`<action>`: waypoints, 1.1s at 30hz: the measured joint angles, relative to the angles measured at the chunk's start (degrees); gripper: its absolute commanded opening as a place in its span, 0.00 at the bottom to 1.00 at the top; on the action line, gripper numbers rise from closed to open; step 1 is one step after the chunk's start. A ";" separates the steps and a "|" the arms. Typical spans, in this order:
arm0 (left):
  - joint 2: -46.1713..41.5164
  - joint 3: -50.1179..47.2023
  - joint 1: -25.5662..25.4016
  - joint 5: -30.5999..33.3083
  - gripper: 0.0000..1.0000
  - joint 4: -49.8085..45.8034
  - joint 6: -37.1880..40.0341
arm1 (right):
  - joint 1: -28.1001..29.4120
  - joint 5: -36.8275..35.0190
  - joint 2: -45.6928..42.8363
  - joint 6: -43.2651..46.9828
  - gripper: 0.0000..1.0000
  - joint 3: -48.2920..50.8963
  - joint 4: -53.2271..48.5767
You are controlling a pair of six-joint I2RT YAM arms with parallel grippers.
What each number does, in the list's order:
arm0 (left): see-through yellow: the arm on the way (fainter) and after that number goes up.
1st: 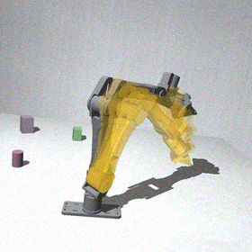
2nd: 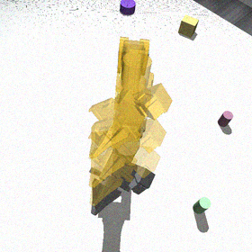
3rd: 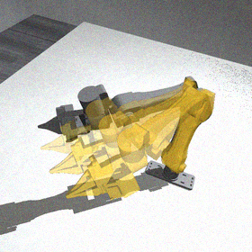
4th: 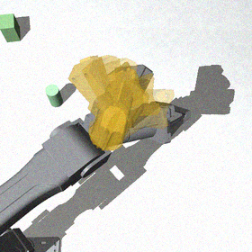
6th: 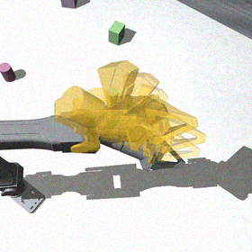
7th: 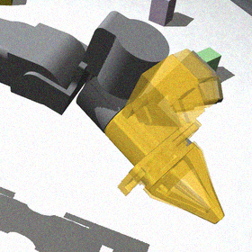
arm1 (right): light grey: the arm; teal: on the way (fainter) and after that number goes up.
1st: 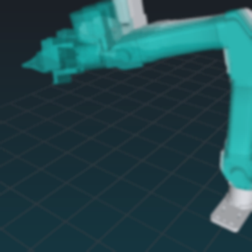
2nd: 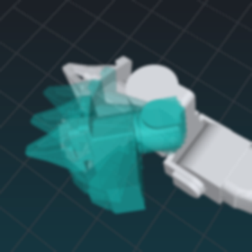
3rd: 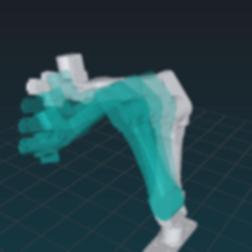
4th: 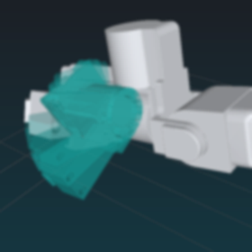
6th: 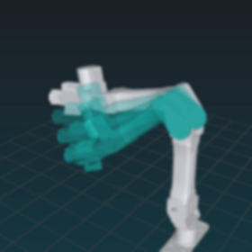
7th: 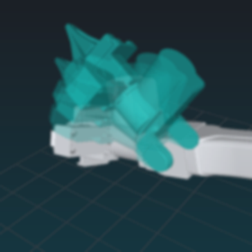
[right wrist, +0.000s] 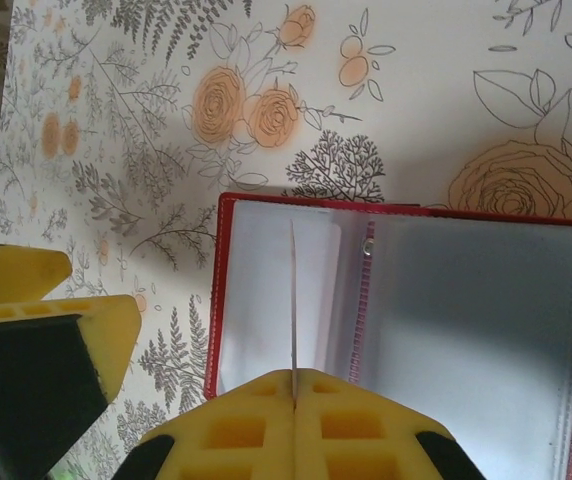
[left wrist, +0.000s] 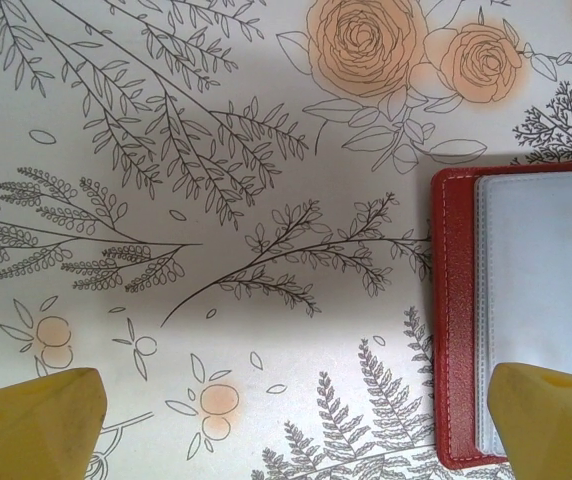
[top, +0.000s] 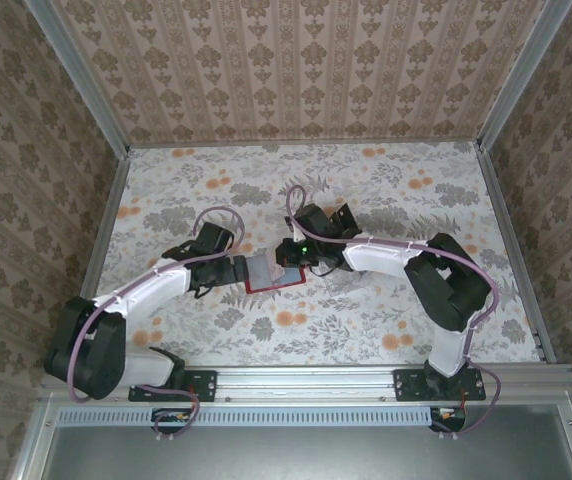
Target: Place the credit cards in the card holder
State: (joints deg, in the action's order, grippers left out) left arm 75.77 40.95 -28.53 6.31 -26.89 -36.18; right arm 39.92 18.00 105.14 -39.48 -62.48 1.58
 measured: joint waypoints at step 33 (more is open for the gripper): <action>10.64 2.40 -9.33 5.14 1.00 2.14 -4.57 | -4.92 6.14 1.31 -5.55 0.00 7.67 11.34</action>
State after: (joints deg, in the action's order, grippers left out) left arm 86.41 43.35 -37.87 11.44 -24.75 -40.75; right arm 35.00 24.14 106.45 -45.04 -54.81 12.93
